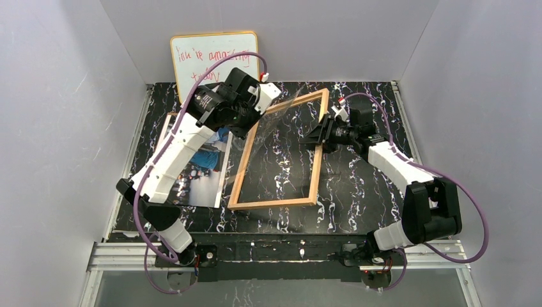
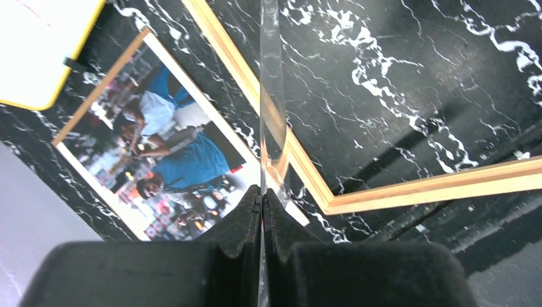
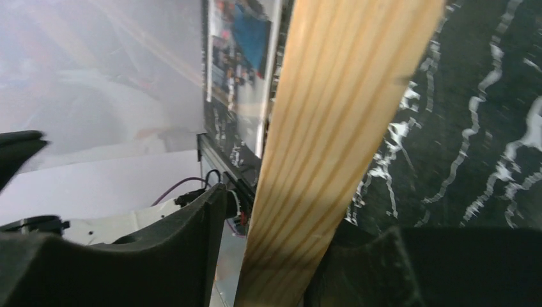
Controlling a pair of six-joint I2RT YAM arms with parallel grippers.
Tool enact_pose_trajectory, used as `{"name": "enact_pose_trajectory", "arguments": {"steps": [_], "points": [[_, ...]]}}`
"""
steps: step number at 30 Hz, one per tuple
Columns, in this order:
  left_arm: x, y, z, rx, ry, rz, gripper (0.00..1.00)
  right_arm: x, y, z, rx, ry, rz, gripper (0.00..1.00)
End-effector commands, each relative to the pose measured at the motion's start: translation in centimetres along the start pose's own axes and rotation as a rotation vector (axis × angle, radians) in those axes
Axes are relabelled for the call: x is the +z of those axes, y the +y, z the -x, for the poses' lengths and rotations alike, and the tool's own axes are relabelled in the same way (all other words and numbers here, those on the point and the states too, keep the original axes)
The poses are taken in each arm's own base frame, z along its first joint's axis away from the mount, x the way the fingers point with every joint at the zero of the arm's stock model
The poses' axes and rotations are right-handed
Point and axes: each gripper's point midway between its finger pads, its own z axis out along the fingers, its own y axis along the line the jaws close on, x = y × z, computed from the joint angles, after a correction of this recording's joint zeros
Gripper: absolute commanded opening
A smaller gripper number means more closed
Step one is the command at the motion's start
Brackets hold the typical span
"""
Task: Put the photo into the frame
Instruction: Pick up the photo frame item from the photo frame, then place the photo frame at the center of the board.
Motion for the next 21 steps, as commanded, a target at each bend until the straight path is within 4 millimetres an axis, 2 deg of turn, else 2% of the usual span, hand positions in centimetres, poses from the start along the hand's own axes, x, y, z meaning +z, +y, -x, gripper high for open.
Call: {"name": "enact_pose_trajectory", "arguments": {"steps": [1, 6, 9, 18, 21], "points": [[-3.5, 2.8, 1.6, 0.023, -0.146, 0.140, 0.00, -0.7, -4.7, -0.7, -0.068, 0.014, -0.178, 0.45], [-6.5, 4.9, 4.4, 0.053, -0.282, 0.239, 0.00, -0.7, -9.1, -1.2, -0.092, 0.086, -0.350, 0.32], [-7.9, 5.9, 5.4, 0.073, -0.340, 0.292, 0.00, -0.7, -11.5, -1.2, -0.090, 0.108, -0.445, 0.29], [-10.2, 8.5, 4.9, 0.130, -0.363, 0.450, 0.00, -0.2, -18.0, -1.0, -0.034, 0.128, -0.671, 0.23], [-10.6, 9.0, 4.5, 0.147, -0.363, 0.487, 0.00, -0.5, -20.3, -1.3, -0.026, 0.142, -0.750, 0.26]]}}
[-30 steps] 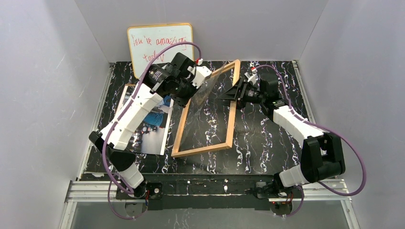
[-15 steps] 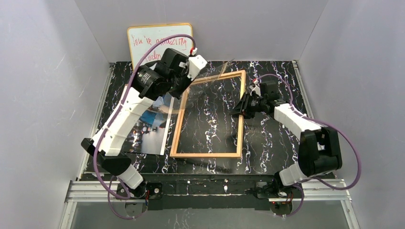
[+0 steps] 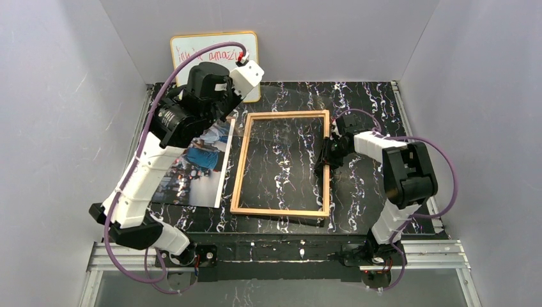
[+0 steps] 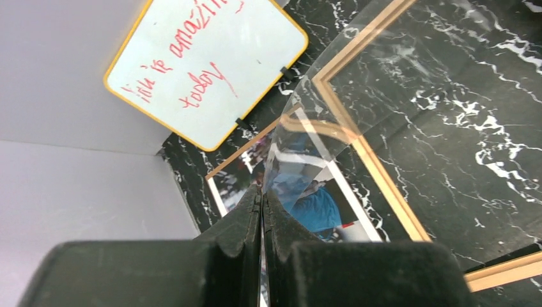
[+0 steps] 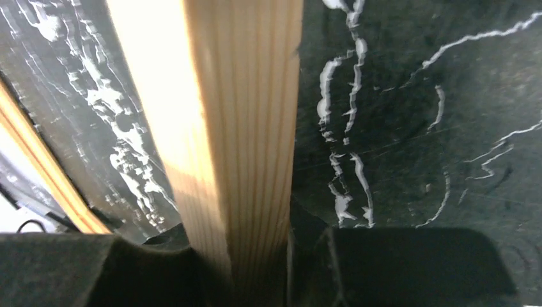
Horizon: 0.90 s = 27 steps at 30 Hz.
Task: Put the photo into the frame
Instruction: Place the photo frame at the center of the board.
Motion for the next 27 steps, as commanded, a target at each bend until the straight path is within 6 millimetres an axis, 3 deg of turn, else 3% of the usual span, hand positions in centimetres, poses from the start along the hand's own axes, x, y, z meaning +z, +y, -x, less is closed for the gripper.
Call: {"name": "enact_pose_trajectory", "arguments": {"steps": [1, 4, 11, 14, 23, 27], "points": [[-1.4, 2.5, 0.0, 0.037, -0.030, 0.113, 0.00, 0.9, -3.2, 0.9, 0.002, -0.015, -0.164, 0.27], [-1.1, 2.3, -0.8, 0.051, -0.015, 0.127, 0.00, 1.4, -3.8, 0.7, 0.018, -0.021, -0.184, 0.31], [-0.1, 2.7, -0.8, 0.044, -0.006, 0.173, 0.00, 0.6, -3.5, 1.2, 0.005, -0.051, -0.184, 0.65], [0.2, 2.7, -0.4, 0.032, -0.012, 0.176, 0.00, -0.2, -3.6, 1.6, -0.022, -0.059, -0.217, 0.74], [1.5, 2.0, -0.5, 0.016, 0.007, 0.162, 0.00, -3.8, -4.1, 3.7, -0.034, -0.168, -0.341, 0.88], [2.1, 2.9, 0.4, 0.011, -0.002, 0.216, 0.00, -6.6, -1.6, 5.7, 0.004, -0.281, -0.290, 0.99]]}}
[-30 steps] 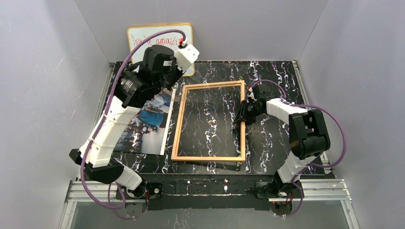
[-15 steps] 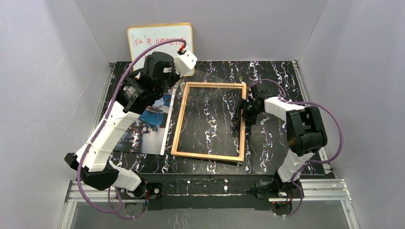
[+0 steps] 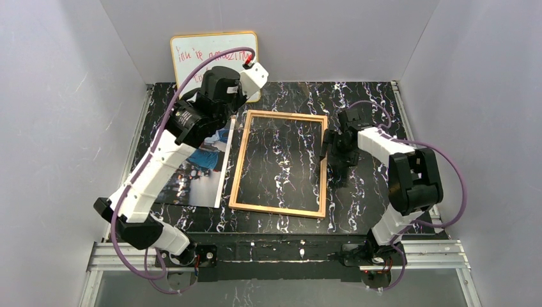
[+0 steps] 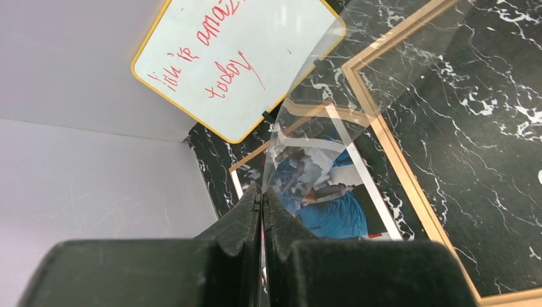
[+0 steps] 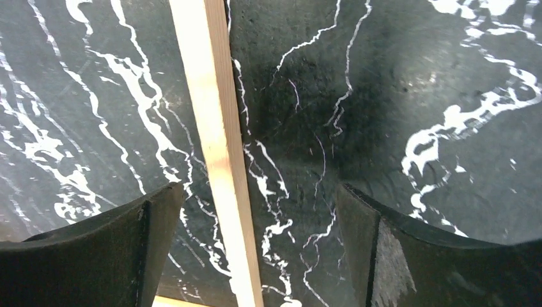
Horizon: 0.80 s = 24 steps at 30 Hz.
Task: Put the photo into the frame
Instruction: Place the photo frame at the center of the board, then place the photo frame item in the photo frame.
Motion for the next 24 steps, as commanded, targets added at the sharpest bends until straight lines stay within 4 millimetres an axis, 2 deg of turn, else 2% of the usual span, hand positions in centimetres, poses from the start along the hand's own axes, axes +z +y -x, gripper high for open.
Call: {"name": "enact_pose_trajectory", "arguments": {"steps": [1, 3, 8, 10, 13, 16, 18, 21, 24], "points": [[0.0, 2.5, 2.0, -0.047, -0.050, 0.110, 0.00, -5.5, 1.9, 4.4, 0.047, -0.187, 0.040, 0.99], [0.4, 3.1, 2.8, -0.052, -0.070, 0.148, 0.00, -7.2, 4.0, 5.2, 0.060, -0.218, 0.148, 0.99], [0.8, 4.3, 4.4, -0.042, -0.152, 0.230, 0.00, -11.6, 10.2, 5.8, 0.101, -0.214, 0.476, 0.99], [0.8, 4.0, 4.4, -0.006, -0.178, 0.242, 0.00, -13.5, 11.8, 6.0, 0.119, -0.235, 0.568, 0.99], [0.6, 2.2, 3.9, 0.074, -0.182, 0.235, 0.00, -16.1, 13.2, 6.3, 0.134, -0.282, 0.669, 0.99], [0.1, -0.7, 3.6, 0.143, -0.188, 0.204, 0.00, -17.2, 13.9, 5.9, 0.140, -0.285, 0.734, 0.99], [0.1, -3.9, 2.4, 0.172, -0.178, 0.144, 0.00, -16.9, 13.7, 5.5, 0.146, -0.267, 0.735, 0.99], [0.0, -9.6, -0.8, 0.224, -0.124, 0.027, 0.00, -15.9, 13.4, 4.5, 0.168, -0.233, 0.734, 0.99], [0.2, -14.3, -4.0, 0.201, -0.052, -0.119, 0.00, -15.5, 12.9, 3.5, 0.207, -0.221, 0.728, 0.99]]}}
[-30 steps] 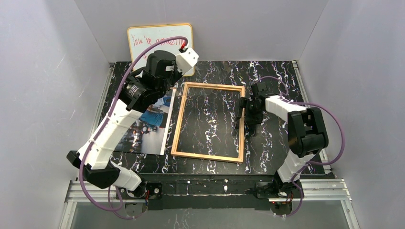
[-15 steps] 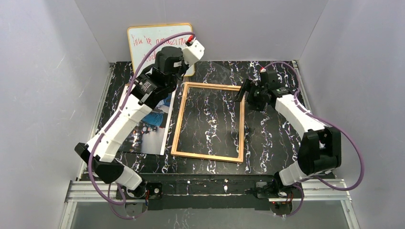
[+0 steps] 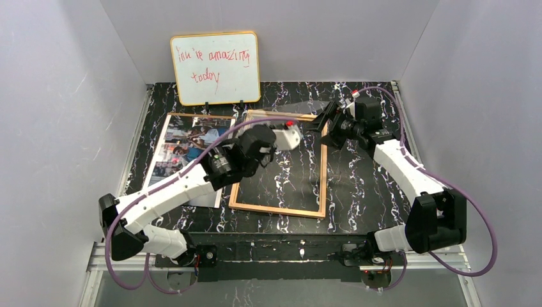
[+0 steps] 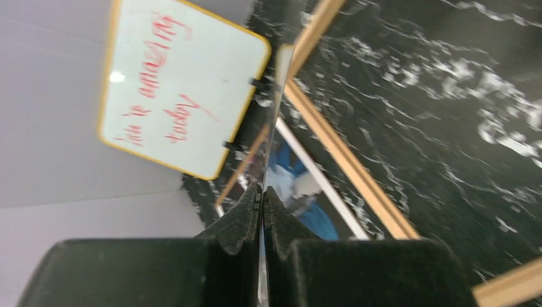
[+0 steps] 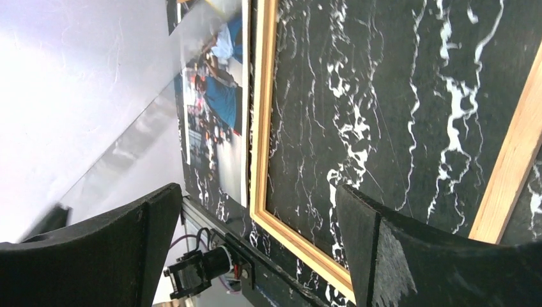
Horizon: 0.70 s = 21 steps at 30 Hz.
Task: Put the photo into the frame
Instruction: Place the photo frame item in the photo frame.
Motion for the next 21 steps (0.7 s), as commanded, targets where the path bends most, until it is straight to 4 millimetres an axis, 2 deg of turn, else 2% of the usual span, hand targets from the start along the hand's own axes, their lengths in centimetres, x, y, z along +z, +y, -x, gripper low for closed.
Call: {"name": "enact_pose_trajectory", "arguments": {"steps": [1, 6, 8, 10, 13, 17, 21], "points": [[-1.2, -5.6, -2.5, -0.086, 0.067, -0.162, 0.00, -0.7, 0.0, -1.3, 0.061, 0.004, 0.029, 0.99], [-1.5, -11.1, -4.1, -0.145, 0.142, -0.369, 0.00, -2.4, -0.8, -2.6, 0.136, -0.030, 0.000, 0.99], [-1.6, -12.8, -4.4, -0.170, 0.157, -0.425, 0.00, -2.8, -0.6, -3.5, 0.182, -0.041, 0.052, 0.99], [-1.4, -14.6, -4.9, -0.182, 0.184, -0.474, 0.00, -2.8, -1.4, -4.7, 0.248, -0.036, 0.075, 0.99], [-0.9, -16.7, -5.6, -0.194, 0.238, -0.520, 0.00, -3.0, -1.9, -5.4, 0.296, -0.044, 0.082, 0.99], [-0.4, -19.1, -6.2, -0.217, 0.282, -0.570, 0.00, -3.2, -1.0, -5.0, 0.291, -0.066, 0.113, 0.99], [0.1, -20.6, -5.9, -0.234, 0.314, -0.606, 0.00, -2.0, -1.1, -5.9, 0.276, -0.018, 0.064, 0.99]]}}
